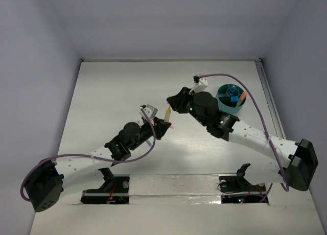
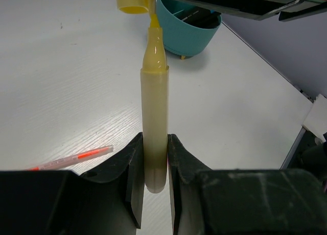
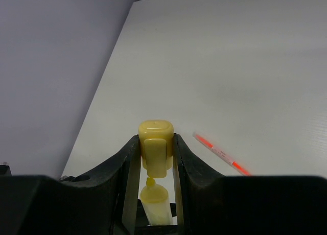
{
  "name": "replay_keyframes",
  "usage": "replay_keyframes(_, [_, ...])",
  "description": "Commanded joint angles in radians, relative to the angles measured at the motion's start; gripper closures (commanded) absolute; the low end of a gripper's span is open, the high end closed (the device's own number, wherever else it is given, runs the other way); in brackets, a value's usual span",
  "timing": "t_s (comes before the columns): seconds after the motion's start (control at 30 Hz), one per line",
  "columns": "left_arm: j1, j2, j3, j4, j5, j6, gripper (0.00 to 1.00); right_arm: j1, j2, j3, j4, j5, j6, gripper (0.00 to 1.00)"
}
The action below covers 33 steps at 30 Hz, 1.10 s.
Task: Sort the stationery into containers
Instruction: Close the pen cap on the pen.
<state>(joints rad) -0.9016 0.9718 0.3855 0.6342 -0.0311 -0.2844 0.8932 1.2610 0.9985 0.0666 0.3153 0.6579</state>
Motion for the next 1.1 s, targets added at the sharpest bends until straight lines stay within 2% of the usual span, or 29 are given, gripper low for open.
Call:
replay_keyframes(0.0, [0.003,-0.016,-0.004,0.022,-0.027,0.011,1.0,0.012,-0.04,0.023,0.01,0.018,-0.012,0.97])
replay_keyframes(0.37, [0.003,-0.007,0.0,0.018,-0.033,0.011,1.0,0.012,-0.077,0.008,0.001,0.031,-0.024,0.97])
replay_keyframes(1.07, [0.003,-0.016,-0.004,0.019,-0.035,0.013,1.0,0.039,0.005,0.022,0.019,0.004,-0.026,0.97])
